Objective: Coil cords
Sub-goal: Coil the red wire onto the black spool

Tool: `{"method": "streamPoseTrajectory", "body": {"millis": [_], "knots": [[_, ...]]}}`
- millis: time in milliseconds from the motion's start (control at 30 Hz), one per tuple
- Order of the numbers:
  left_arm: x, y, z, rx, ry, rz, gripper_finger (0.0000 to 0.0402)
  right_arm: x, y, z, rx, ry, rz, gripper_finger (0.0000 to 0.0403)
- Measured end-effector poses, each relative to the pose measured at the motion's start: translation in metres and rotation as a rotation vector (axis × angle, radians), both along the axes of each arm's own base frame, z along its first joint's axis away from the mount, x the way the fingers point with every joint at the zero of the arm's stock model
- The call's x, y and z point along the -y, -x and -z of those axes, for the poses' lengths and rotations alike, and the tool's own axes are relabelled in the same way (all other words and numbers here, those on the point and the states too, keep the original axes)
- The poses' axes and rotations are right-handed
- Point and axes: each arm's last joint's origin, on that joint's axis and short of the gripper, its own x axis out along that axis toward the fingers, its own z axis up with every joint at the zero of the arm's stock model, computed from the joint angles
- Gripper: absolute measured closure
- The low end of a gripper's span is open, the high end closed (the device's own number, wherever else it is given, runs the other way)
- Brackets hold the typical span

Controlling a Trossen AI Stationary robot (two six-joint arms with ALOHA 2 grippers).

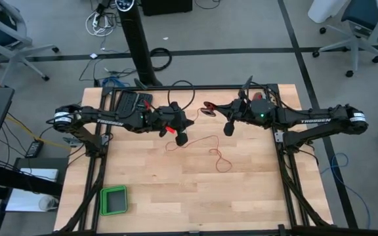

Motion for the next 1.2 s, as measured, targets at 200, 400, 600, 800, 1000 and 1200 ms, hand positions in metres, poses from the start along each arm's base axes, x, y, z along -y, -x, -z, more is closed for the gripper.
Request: {"method": "streamPoseTrajectory", "body": {"millis": [200,400,600,800,1000,1200], "knots": [[-0.003,0.000,0.000,0.016,-0.010,-0.109,0.0399,0.000,-0.004,-0.003,0.067,-0.047,-0.024,0.0403],[-0.006,-0.008,0.007,0.044,-0.023,-0.138,0.0399,0.000,-0.016,0.002,0.124,-0.115,-0.048,0.0403],[-0.001,-0.021,0.017,0.053,0.026,-0.100,0.0400,0.004,-0.034,0.008,0.193,-0.108,0.029,0.0403],[0.007,-0.029,0.012,0.080,0.058,-0.097,0.0400,0.008,-0.048,0.023,0.171,-0.082,0.130,0.0403],[0.012,-0.035,-0.001,0.122,0.062,-0.109,0.0400,0.012,-0.060,0.044,0.101,-0.051,0.207,0.0403],[0.012,-0.038,-0.016,0.012,0.012,-0.092,0.0400,0.010,-0.064,0.059,-0.019,-0.030,0.204,0.0403]]}}
